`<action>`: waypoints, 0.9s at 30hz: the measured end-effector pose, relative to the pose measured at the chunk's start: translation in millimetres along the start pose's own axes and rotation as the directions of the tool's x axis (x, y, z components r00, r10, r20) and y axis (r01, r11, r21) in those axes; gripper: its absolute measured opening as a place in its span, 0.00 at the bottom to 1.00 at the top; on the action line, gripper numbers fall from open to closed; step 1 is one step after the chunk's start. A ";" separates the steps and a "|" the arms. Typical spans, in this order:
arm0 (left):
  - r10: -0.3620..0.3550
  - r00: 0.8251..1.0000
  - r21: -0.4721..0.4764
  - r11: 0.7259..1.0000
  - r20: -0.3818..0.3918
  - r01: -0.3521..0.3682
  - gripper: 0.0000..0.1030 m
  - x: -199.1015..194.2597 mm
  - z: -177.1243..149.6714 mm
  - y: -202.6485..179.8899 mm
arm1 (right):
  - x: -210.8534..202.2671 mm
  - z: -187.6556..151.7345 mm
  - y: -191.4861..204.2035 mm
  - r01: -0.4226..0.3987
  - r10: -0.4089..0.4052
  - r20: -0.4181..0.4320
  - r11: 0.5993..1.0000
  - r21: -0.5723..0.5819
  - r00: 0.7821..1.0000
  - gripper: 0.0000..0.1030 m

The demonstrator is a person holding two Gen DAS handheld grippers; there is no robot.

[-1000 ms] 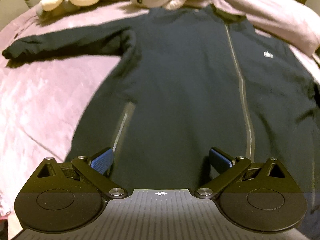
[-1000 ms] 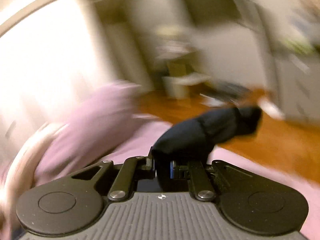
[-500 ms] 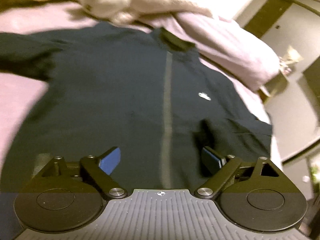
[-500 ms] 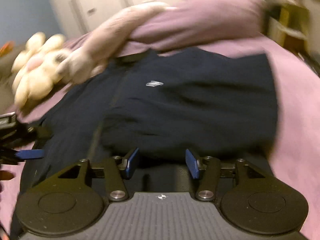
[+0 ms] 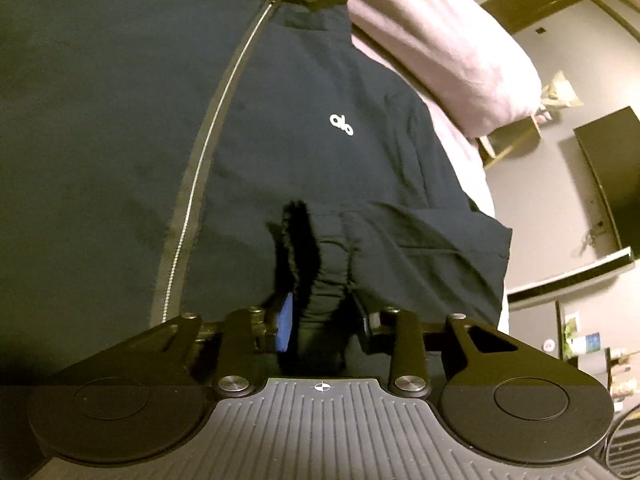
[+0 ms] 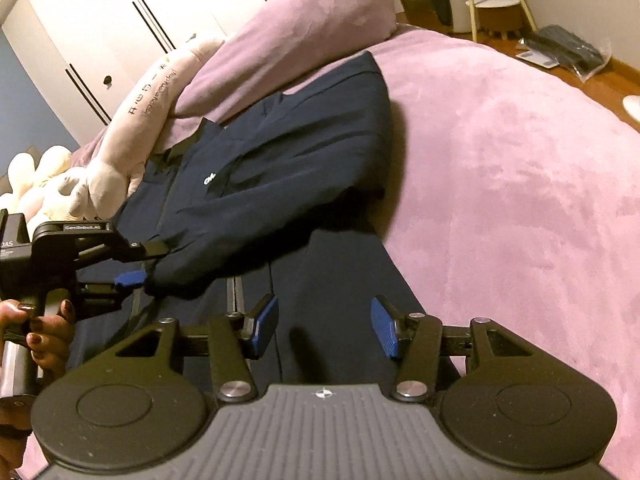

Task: Fold large clothes

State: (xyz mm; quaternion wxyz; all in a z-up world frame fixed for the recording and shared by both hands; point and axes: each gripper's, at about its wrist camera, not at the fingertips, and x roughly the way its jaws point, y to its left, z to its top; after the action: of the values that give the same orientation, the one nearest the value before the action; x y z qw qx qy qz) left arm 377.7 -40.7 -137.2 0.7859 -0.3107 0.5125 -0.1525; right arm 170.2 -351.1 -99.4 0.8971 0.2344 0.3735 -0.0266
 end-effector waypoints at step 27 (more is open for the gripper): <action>0.443 0.831 0.060 0.871 0.336 -0.488 0.49 -81.7 86.1 89.2 | 115.6 89.2 47.2 -0.257 0.276 -0.051 0.937 0.236 0.960 0.54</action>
State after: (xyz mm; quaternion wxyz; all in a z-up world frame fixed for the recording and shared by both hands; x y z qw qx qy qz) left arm 413.2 101.3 -112.4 0.8903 -0.1388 0.4298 0.0584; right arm 322.6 -333.8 -104.9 0.8432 0.3848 0.3701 0.0624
